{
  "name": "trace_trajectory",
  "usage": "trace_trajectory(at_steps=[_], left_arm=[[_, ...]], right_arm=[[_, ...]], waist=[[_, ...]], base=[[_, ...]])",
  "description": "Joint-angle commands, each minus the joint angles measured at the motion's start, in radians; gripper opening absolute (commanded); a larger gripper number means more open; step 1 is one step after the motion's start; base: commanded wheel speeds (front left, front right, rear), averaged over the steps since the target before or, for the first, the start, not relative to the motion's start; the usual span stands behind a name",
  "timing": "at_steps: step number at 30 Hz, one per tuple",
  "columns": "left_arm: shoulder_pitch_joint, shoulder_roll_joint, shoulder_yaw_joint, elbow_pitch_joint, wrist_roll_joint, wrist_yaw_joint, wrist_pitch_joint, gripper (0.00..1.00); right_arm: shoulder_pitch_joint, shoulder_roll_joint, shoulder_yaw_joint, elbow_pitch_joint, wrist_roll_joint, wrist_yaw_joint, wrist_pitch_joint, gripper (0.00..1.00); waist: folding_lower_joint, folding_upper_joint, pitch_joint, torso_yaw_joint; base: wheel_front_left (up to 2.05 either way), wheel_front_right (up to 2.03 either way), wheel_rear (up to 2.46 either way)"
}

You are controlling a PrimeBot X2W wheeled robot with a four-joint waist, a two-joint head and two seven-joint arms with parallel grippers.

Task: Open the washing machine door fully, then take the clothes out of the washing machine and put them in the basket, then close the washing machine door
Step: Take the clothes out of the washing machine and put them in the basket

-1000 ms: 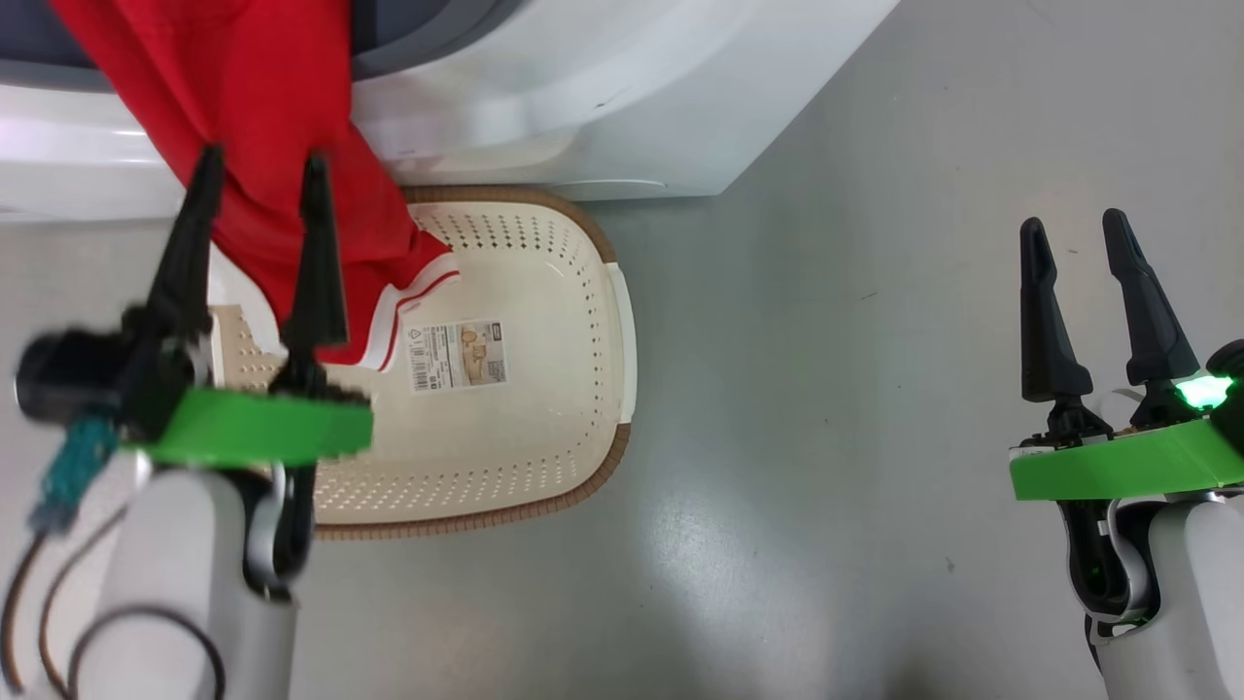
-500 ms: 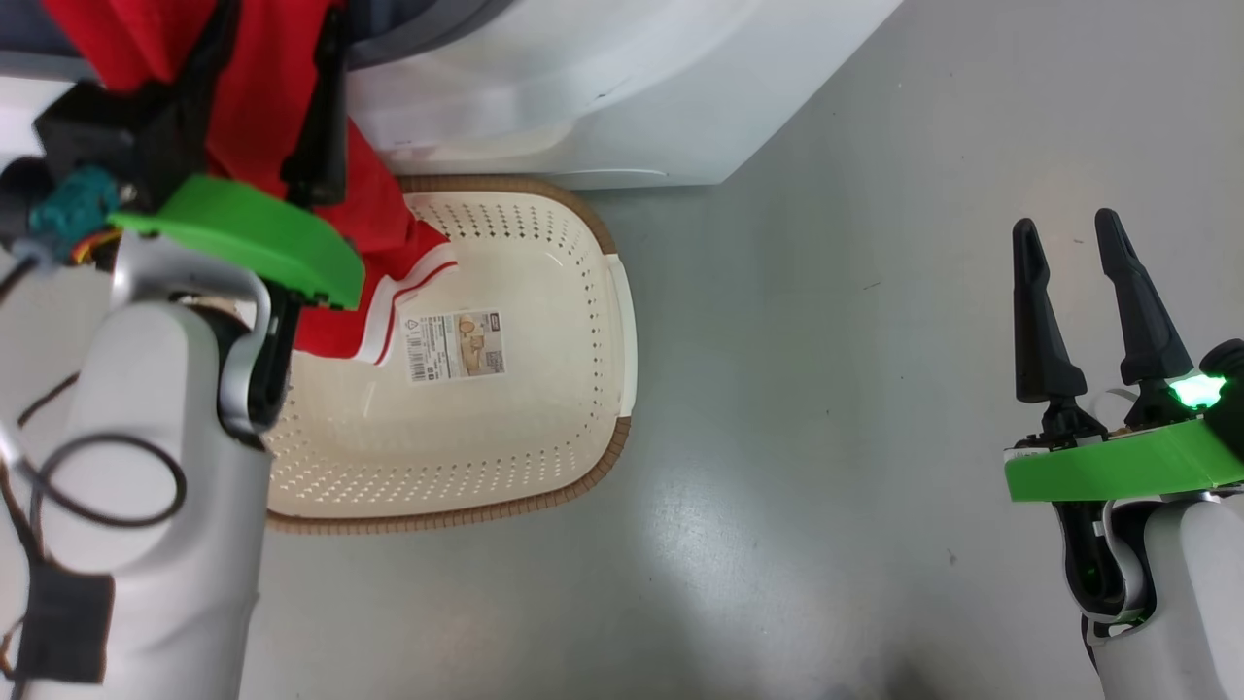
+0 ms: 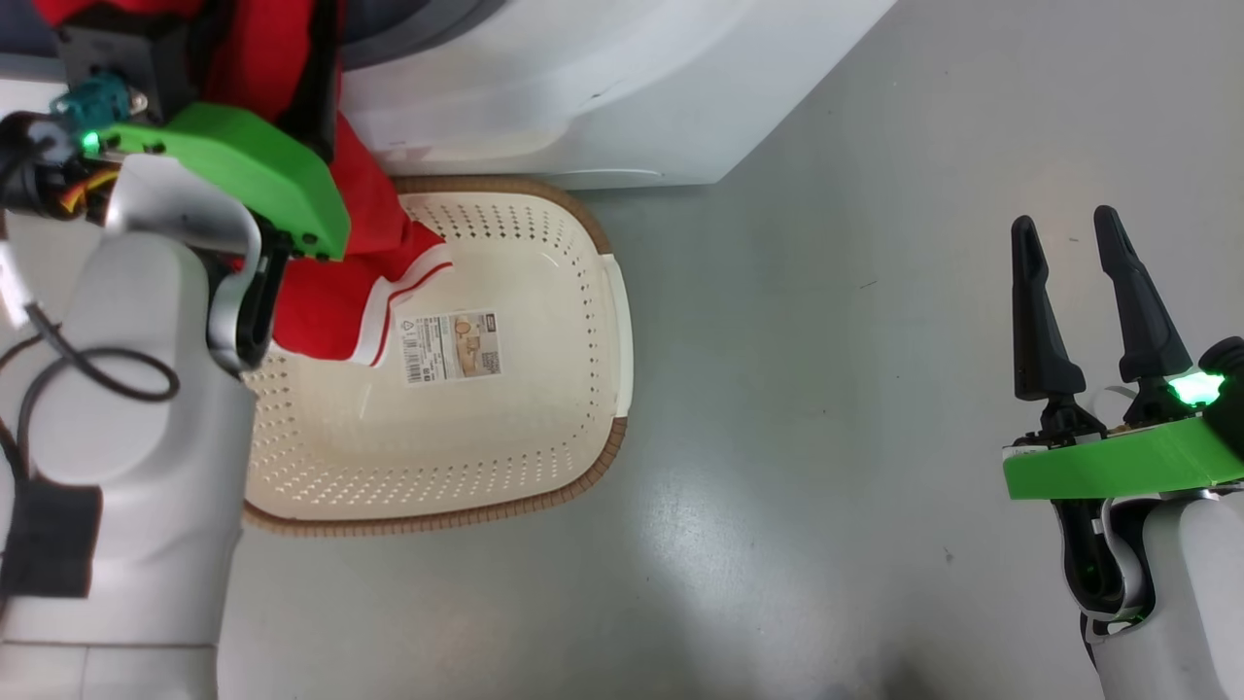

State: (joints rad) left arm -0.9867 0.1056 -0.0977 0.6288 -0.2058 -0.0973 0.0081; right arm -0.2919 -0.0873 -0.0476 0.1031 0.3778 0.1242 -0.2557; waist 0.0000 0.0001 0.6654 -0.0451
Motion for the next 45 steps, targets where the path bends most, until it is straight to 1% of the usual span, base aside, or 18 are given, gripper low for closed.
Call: trace_trajectory(at_steps=[1, 3, 5, 6, 7, 8, 9, 10, 11, 17, 22, 23, 27, 38, 41, 45], left_arm=[[-0.023, 0.045, 0.014, 0.008, 0.006, -0.002, -0.005, 1.0], [-0.039, 0.049, 0.006, 0.036, 0.012, -0.002, -0.011, 1.0], [-0.052, 0.049, 0.003, 0.06, 0.01, -0.003, -0.019, 0.49], [-0.058, 0.051, 0.001, 0.071, 0.011, -0.003, -0.026, 0.42], [-0.058, 0.051, 0.001, 0.071, 0.011, -0.003, -0.026, 0.42], [-0.063, 0.051, -0.001, 0.081, 0.011, -0.003, -0.031, 0.29], [-0.068, 0.05, -0.002, 0.092, 0.009, -0.004, -0.035, 0.21], [-0.072, 0.052, -0.006, 0.1, 0.012, -0.003, -0.042, 0.06], [-0.076, 0.052, -0.008, 0.107, 0.013, -0.003, -0.05, 0.0], [-0.089, 0.049, -0.017, 0.136, 0.007, -0.004, -0.104, 0.0], [-0.053, 0.038, -0.005, 0.117, -0.011, 0.006, -0.186, 0.0], [-0.023, 0.031, 0.002, 0.096, -0.021, 0.011, -0.215, 0.0], [0.058, 0.014, 0.026, 0.024, -0.046, 0.026, -0.254, 0.0], [0.36, -0.024, 0.037, -0.274, -0.051, 0.062, -0.27, 0.0], [0.429, -0.032, 0.034, -0.314, -0.06, 0.068, -0.27, 0.0], [0.497, -0.04, 0.019, -0.319, -0.076, 0.071, -0.27, 0.0]], right_arm=[[0.009, -0.003, 0.025, -0.023, 0.007, 0.007, -0.006, 1.0], [0.008, -0.003, 0.025, -0.023, 0.007, 0.007, -0.006, 1.0], [0.007, -0.002, 0.024, -0.024, 0.007, 0.007, -0.006, 1.0], [0.007, -0.002, 0.023, -0.024, 0.007, 0.007, -0.006, 1.0], [0.007, -0.002, 0.023, -0.024, 0.007, 0.007, -0.006, 1.0], [0.007, -0.002, 0.023, -0.024, 0.007, 0.007, -0.006, 1.0], [0.007, -0.002, 0.022, -0.025, 0.007, 0.007, -0.006, 1.0], [0.008, -0.001, 0.021, -0.025, 0.007, 0.007, -0.006, 1.0], [0.008, -0.001, 0.02, -0.026, 0.006, 0.007, -0.006, 1.0], [0.009, -0.002, 0.018, -0.027, 0.005, 0.007, -0.006, 1.0], [0.018, -0.002, 0.015, -0.025, 0.004, 0.007, -0.006, 1.0], [0.022, -0.002, 0.012, -0.025, 0.003, 0.007, -0.006, 1.0], [0.031, -0.001, 0.01, -0.023, 0.003, 0.007, -0.006, 1.0], [0.043, -0.006, 0.004, -0.029, 0.003, 0.007, -0.006, 1.0], [0.042, -0.006, 0.005, -0.029, 0.003, 0.007, -0.006, 1.0], [0.039, -0.006, 0.009, -0.027, 0.004, 0.007, -0.006, 1.0]], waist=[[0.0, -0.0001, 0.0, -0.002], [0.0, -0.0001, 0.0, -0.004], [0.0, -0.0001, 0.0, -0.004], [0.0, -0.0001, 0.001, -0.004], [0.0, -0.0001, 0.001, -0.004], [0.0, -0.0001, 0.001, -0.004], [0.0, -0.0001, 0.0, -0.004], [0.0, -0.0001, 0.0, -0.004], [0.0, -0.0001, 0.0, -0.003], [0.0, -0.0001, -0.006, 0.002], [0.0, -0.0001, -0.021, 0.008], [0.0, -0.0001, -0.029, 0.013], [0.0, -0.0001, -0.045, 0.021], [0.0, -0.0001, -0.06, 0.031], [0.0, -0.0001, -0.06, 0.029], [0.0, -0.0001, -0.058, 0.025]], base=[[0.0, 0.0, 0.0], [0.0, 0.0, 0.0], [0.0, 0.0, 0.0], [0.0, 0.0, 0.0], [0.0, 0.0, 0.0], [0.0, 0.0, 0.0], [0.0, 0.0, 0.0], [0.0, 0.0, 0.0], [0.0, 0.0, 0.0], [0.0, 0.0, 0.0], [0.0, 0.0, 0.0], [0.0, 0.0, 0.0], [0.0, 0.0, 0.0], [0.0, 0.0, 0.0], [0.0, 0.0, 0.0], [0.0, 0.0, 0.0]])
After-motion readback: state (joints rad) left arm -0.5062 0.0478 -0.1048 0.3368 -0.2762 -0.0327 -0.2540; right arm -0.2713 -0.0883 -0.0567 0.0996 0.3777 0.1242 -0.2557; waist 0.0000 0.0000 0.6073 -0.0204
